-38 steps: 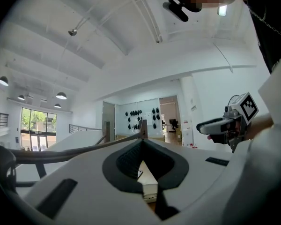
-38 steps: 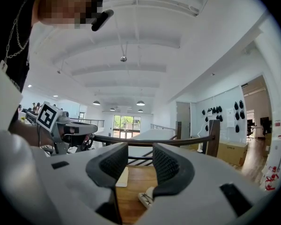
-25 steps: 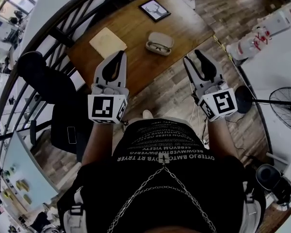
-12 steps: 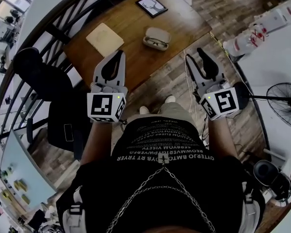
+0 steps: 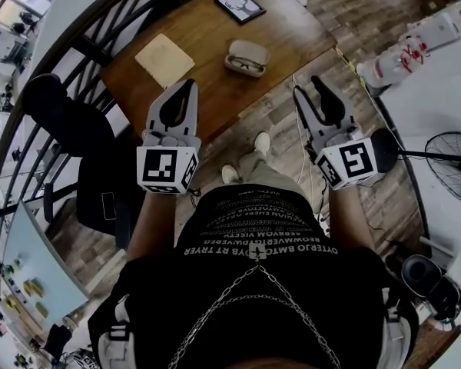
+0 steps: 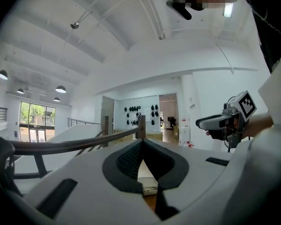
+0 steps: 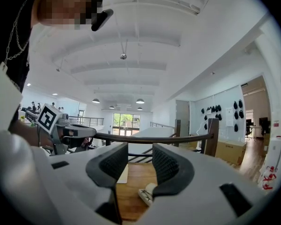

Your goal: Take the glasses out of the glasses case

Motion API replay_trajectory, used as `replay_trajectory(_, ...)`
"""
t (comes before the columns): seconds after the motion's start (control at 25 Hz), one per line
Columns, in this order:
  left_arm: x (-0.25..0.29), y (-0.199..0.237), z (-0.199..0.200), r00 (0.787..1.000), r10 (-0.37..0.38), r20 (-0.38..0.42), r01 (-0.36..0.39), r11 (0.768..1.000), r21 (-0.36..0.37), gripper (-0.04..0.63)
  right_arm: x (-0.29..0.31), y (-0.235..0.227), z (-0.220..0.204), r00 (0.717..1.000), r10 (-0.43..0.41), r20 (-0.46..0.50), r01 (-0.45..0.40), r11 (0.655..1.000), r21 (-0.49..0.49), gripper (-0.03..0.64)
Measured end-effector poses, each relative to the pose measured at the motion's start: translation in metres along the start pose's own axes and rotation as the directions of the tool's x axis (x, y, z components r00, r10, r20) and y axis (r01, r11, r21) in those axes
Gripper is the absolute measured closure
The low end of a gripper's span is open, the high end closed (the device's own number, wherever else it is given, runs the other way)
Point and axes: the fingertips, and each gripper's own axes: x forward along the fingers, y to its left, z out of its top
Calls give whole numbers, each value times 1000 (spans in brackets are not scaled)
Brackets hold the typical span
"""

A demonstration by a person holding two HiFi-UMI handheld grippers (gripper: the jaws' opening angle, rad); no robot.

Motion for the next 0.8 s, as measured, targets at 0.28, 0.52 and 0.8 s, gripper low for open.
replay_trajectory(0.28, 10, -9, -8, 1000, 9, -13, -9, 1000, -16, 571, -3, -10, -11, 1000, 13, -17, -13, 1000, 16, 463)
replay_trajectory(0.52, 34, -17, -13, 998, 32, -44, -34, 999, -32, 571, 6, -37, -18, 999, 41, -25, -41, 999, 36, 463)
replay_trajectory(0.8, 60, -17, -3, 997, 62, -44, -62, 998, -9, 571, 24, -63, -18, 997, 77, -7, -76, 996, 52, 463)
